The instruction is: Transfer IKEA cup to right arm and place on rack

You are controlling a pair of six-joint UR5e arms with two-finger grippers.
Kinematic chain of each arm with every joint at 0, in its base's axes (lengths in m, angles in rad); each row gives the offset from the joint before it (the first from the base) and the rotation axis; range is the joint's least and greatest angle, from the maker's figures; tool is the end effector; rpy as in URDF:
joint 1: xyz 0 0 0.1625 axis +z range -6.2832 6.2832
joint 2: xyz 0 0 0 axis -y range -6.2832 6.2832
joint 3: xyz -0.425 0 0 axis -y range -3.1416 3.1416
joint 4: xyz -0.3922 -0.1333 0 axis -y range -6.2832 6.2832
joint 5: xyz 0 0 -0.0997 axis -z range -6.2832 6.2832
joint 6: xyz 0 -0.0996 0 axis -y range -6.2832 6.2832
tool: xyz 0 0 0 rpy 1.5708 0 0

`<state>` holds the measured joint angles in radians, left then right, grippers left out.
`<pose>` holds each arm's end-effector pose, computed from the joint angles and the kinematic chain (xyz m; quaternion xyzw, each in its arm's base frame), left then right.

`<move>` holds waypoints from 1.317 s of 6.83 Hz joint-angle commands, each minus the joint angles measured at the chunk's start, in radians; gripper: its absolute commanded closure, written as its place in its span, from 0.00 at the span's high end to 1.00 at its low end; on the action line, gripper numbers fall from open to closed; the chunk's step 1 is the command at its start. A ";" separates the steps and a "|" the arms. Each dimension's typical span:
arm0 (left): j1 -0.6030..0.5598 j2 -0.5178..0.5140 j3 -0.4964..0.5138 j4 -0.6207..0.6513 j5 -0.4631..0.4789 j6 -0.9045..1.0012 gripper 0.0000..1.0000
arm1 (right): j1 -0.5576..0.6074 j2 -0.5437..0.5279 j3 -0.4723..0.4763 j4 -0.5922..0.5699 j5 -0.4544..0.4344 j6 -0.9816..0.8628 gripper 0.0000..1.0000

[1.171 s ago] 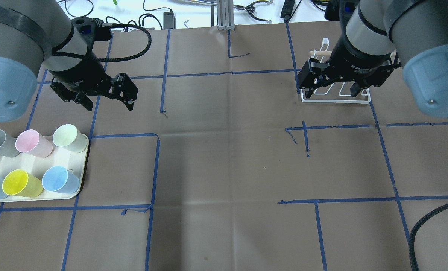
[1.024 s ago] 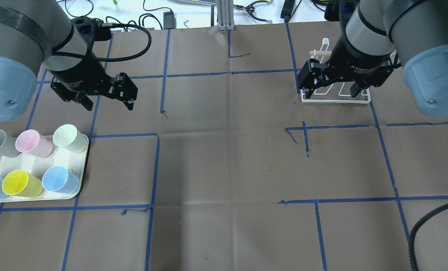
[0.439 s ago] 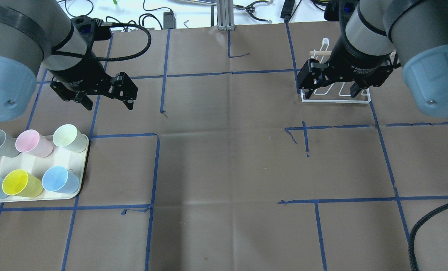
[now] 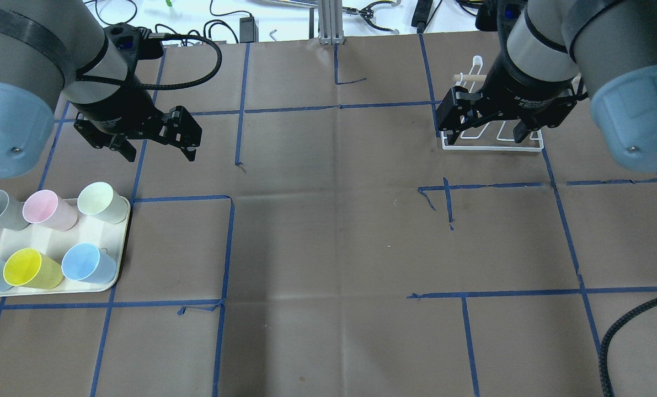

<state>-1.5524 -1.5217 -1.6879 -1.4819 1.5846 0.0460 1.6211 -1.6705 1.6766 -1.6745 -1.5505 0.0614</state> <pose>-0.1232 -0.4745 0.4628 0.0137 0.9998 -0.0102 0.0072 0.1582 -0.4514 0.4936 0.0050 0.9987 -0.0481 0.0128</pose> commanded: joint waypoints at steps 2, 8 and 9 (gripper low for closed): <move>0.009 0.000 -0.004 0.005 -0.003 0.008 1.00 | 0.000 0.000 0.000 0.001 0.000 0.000 1.00; 0.421 0.000 -0.012 0.006 -0.006 0.427 1.00 | -0.003 0.000 0.000 -0.001 0.000 -0.002 1.00; 0.448 -0.008 -0.013 0.008 -0.006 0.467 1.00 | 0.000 0.000 0.000 -0.001 0.000 -0.002 1.00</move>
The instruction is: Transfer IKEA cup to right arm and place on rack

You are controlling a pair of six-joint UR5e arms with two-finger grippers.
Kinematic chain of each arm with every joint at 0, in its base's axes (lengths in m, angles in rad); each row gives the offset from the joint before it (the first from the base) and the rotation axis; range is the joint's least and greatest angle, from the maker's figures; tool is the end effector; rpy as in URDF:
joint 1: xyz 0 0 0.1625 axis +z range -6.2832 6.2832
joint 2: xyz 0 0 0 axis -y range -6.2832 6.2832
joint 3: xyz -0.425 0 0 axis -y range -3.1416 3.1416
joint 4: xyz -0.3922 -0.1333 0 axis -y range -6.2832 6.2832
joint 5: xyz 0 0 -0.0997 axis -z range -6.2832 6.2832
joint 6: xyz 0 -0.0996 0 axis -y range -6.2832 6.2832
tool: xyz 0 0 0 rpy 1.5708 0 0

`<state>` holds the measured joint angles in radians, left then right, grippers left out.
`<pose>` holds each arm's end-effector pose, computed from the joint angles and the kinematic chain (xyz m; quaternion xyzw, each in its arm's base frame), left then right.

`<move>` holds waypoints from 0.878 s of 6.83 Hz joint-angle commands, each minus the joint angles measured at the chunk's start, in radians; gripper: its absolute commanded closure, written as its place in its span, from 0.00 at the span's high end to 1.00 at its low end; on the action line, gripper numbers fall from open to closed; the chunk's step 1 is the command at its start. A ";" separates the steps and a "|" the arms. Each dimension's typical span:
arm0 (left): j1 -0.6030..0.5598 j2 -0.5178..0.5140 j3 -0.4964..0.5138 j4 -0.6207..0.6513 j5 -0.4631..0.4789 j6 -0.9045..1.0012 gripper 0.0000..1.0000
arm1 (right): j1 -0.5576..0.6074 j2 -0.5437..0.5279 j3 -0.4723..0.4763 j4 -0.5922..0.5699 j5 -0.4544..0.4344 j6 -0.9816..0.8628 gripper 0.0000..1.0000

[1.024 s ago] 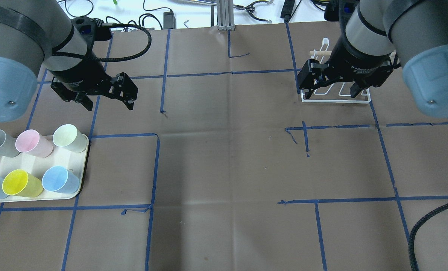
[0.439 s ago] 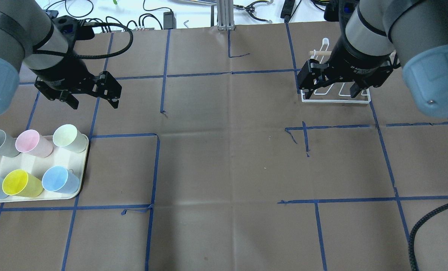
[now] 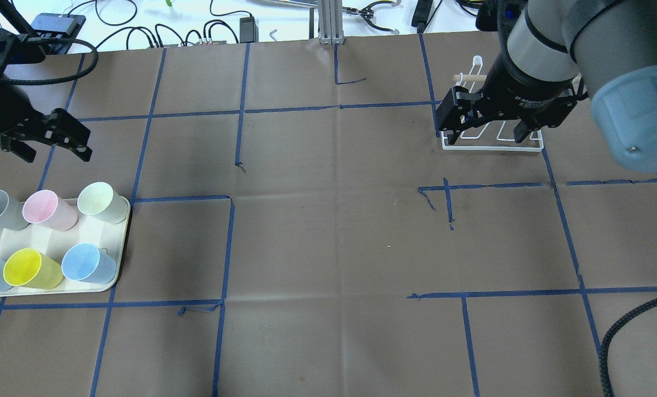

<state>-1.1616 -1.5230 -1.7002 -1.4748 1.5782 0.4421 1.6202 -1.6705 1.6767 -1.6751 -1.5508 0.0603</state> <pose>0.0661 -0.4855 0.4569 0.0164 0.9998 -0.0050 0.0063 0.1578 -0.4516 0.4936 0.0050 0.9987 -0.0484 0.0127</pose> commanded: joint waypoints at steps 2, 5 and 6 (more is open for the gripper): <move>0.062 -0.038 -0.018 0.013 -0.009 0.092 1.00 | 0.001 0.001 0.001 -0.006 0.003 -0.001 1.00; 0.056 -0.144 -0.122 0.279 -0.012 0.070 1.00 | -0.002 0.012 -0.002 -0.011 0.000 0.001 1.00; 0.053 -0.160 -0.187 0.371 -0.015 0.046 1.00 | -0.002 0.018 -0.003 -0.012 0.003 -0.001 1.00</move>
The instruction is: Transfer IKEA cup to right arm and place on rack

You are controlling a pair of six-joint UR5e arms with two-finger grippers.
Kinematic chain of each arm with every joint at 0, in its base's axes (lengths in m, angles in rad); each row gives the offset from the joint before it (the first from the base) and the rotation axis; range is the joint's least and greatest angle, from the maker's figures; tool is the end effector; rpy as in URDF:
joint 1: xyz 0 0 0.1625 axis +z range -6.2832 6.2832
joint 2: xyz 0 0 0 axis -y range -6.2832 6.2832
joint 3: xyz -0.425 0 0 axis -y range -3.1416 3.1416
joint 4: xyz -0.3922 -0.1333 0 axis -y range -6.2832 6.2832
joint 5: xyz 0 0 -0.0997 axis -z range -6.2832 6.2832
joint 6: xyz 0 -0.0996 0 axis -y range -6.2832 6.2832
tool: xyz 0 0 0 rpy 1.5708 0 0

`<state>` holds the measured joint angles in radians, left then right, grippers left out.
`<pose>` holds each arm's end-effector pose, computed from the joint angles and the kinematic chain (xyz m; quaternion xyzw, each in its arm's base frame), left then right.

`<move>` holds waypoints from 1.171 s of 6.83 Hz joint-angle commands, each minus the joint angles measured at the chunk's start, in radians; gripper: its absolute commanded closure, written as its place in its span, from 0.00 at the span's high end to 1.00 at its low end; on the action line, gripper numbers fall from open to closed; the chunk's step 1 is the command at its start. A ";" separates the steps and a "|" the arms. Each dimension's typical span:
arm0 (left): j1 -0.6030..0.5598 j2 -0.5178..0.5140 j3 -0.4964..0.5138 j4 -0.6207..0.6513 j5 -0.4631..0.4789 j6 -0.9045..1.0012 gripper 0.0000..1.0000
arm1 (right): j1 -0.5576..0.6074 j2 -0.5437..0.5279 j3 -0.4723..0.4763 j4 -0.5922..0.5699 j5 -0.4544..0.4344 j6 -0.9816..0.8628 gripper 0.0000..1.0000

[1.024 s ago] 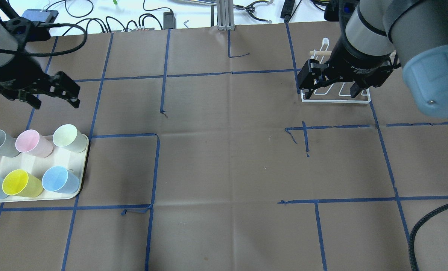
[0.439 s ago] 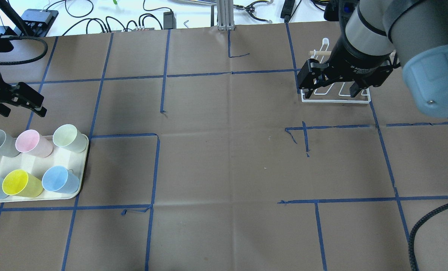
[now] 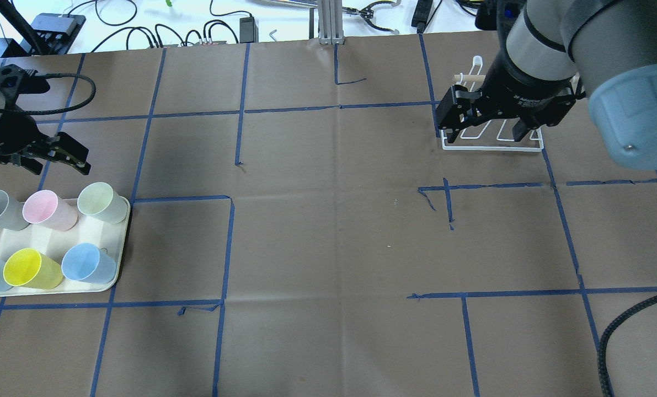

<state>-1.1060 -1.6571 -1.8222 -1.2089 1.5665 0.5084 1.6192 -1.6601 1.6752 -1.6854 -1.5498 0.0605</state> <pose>0.1085 -0.5147 0.3588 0.0218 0.9997 -0.0117 0.0038 0.1577 -0.4563 0.4907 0.0055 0.9987 -0.0491 0.0132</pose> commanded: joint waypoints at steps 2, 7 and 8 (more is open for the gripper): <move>-0.003 -0.071 -0.194 0.306 -0.011 -0.025 1.00 | -0.001 0.008 0.000 -0.002 0.000 0.001 1.00; 0.003 -0.112 -0.258 0.377 -0.002 -0.016 1.00 | -0.001 0.011 0.000 -0.005 0.004 0.001 1.00; 0.005 -0.112 -0.247 0.377 0.001 -0.004 0.81 | -0.001 0.011 -0.002 -0.004 0.004 0.001 1.00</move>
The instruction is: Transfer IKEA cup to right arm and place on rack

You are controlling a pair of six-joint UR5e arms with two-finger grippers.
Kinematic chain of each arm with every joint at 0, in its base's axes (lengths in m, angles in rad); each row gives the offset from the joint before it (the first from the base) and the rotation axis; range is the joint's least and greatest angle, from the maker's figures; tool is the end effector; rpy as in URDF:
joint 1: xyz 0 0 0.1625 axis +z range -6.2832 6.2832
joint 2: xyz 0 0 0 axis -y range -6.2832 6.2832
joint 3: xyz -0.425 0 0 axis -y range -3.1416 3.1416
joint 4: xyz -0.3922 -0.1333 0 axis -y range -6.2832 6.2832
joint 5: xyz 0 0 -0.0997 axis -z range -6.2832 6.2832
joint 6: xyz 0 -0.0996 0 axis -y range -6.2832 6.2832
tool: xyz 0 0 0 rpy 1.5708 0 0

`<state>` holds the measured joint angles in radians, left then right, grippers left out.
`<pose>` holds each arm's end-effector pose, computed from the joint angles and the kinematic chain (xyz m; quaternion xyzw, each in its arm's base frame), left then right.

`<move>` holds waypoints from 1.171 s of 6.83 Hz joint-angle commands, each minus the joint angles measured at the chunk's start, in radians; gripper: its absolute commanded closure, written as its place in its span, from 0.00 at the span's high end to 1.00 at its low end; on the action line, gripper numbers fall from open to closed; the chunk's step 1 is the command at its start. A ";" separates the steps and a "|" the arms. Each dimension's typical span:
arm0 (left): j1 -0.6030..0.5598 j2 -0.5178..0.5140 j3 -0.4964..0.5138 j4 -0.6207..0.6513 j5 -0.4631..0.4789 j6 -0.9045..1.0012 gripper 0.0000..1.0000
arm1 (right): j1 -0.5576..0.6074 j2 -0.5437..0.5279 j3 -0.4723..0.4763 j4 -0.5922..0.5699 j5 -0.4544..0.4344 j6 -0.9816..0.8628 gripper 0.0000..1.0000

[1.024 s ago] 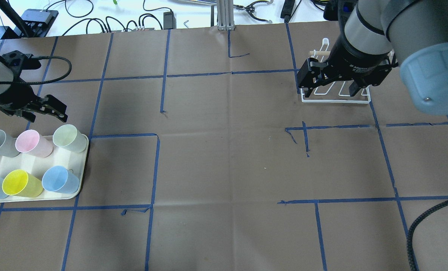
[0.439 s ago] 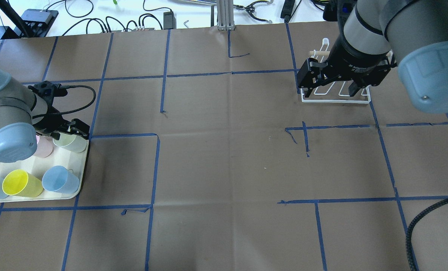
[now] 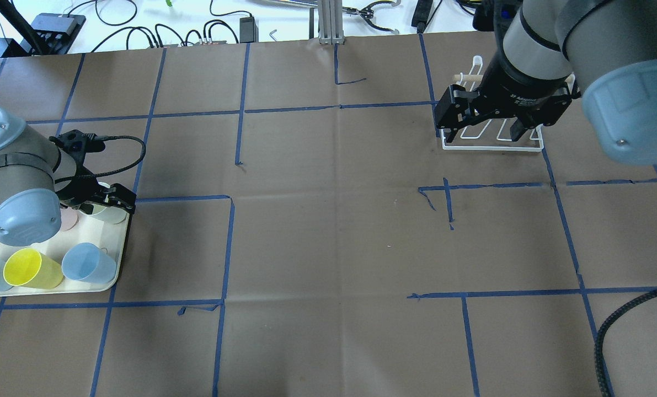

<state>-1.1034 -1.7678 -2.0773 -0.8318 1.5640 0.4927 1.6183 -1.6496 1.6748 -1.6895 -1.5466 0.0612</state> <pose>0.0991 -0.4937 0.2296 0.0127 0.9998 -0.0173 0.0052 0.1577 -0.4602 0.4865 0.0063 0.9988 -0.0460 0.0146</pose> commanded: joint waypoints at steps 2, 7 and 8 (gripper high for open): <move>0.004 -0.001 0.022 0.000 0.007 0.010 0.26 | 0.000 0.004 -0.001 -0.002 0.000 0.000 1.00; 0.004 0.001 0.109 -0.025 -0.006 0.027 0.00 | -0.004 0.001 -0.012 -0.004 0.009 0.005 1.00; -0.001 0.007 0.187 -0.138 -0.007 0.024 0.00 | -0.005 0.001 -0.007 -0.046 0.013 0.014 1.00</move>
<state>-1.1009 -1.7660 -1.9659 -0.8789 1.5584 0.5188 1.6153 -1.6480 1.6668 -1.7036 -1.5386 0.0667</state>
